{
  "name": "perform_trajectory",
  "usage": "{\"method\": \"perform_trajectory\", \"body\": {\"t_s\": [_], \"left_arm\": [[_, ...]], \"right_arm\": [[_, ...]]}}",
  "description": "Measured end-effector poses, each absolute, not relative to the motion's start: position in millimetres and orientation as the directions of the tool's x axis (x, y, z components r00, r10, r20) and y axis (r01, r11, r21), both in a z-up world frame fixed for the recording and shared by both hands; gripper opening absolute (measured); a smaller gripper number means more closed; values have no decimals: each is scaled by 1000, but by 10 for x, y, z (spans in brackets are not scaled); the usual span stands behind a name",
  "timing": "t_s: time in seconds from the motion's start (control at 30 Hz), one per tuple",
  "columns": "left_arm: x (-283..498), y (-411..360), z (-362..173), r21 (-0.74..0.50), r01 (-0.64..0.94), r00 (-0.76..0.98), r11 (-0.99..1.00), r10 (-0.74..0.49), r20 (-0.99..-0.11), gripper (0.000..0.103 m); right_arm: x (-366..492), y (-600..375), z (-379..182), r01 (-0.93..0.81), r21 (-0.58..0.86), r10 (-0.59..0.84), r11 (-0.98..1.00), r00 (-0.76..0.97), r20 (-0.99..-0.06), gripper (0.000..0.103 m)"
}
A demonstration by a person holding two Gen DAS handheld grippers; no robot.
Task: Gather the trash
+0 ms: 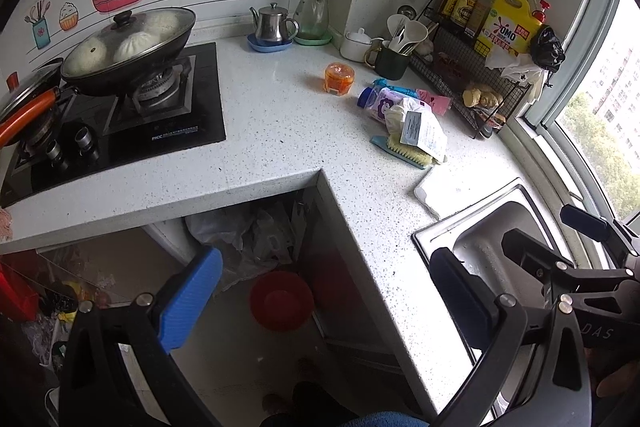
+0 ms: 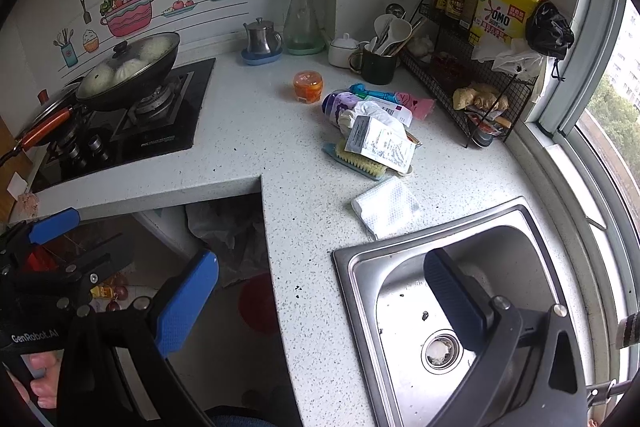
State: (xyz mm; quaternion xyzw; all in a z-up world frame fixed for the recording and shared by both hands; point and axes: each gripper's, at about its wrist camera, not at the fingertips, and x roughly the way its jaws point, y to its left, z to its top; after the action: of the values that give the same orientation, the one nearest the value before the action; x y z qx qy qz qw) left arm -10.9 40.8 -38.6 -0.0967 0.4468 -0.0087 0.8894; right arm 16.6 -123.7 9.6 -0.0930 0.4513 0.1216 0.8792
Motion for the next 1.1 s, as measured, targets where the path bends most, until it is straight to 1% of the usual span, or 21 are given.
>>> {"method": "perform_trajectory", "body": {"t_s": [0.6,0.87,1.1], "left_arm": [[-267,436,-496,-186,-57,583,981,-119,-804,103],[-388,460,-503,-160,-72,579,984,-90,-810,103],[-444,520,-512,-164,-83,576,983,-87,-813,103]], "right_arm": [[29,-1170,6,-291,-61,113,955,547,-829,103],[-41,-1139,-32,-299,-73,105,951,537,-837,103],[-90,-1127,-37,-303,-76,102,950,531,-841,103]]}}
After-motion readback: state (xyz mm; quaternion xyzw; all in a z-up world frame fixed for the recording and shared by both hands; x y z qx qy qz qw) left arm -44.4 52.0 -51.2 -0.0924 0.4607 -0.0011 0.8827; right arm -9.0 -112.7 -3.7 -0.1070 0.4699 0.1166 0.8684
